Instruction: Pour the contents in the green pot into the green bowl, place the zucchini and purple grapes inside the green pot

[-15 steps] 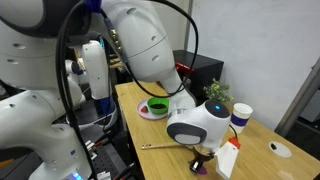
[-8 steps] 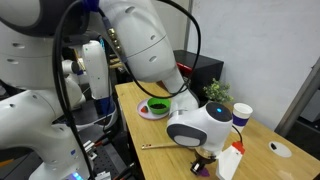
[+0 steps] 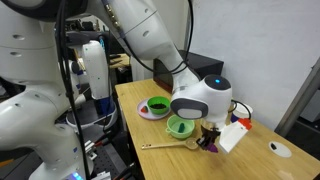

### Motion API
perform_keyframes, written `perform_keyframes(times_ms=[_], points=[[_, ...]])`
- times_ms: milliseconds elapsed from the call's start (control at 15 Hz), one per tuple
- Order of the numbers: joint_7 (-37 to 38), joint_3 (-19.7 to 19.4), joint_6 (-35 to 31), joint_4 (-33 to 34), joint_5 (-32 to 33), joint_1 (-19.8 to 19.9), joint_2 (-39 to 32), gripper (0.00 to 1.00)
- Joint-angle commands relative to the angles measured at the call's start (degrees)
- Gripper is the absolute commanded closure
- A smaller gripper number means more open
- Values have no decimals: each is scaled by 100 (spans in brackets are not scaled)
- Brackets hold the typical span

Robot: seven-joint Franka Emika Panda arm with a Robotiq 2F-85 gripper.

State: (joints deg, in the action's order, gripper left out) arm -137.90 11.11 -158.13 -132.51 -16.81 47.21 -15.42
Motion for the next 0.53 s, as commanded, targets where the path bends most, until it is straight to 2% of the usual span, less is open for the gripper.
perform_keyframes(times_ms=[0,333,467], points=[[778,-528,326,-10,8,-821,478,77],[2685,-1486,1307,139,890,-2096,975,77],[3301,-1711,1734,264,1142,-2454,1090,77]])
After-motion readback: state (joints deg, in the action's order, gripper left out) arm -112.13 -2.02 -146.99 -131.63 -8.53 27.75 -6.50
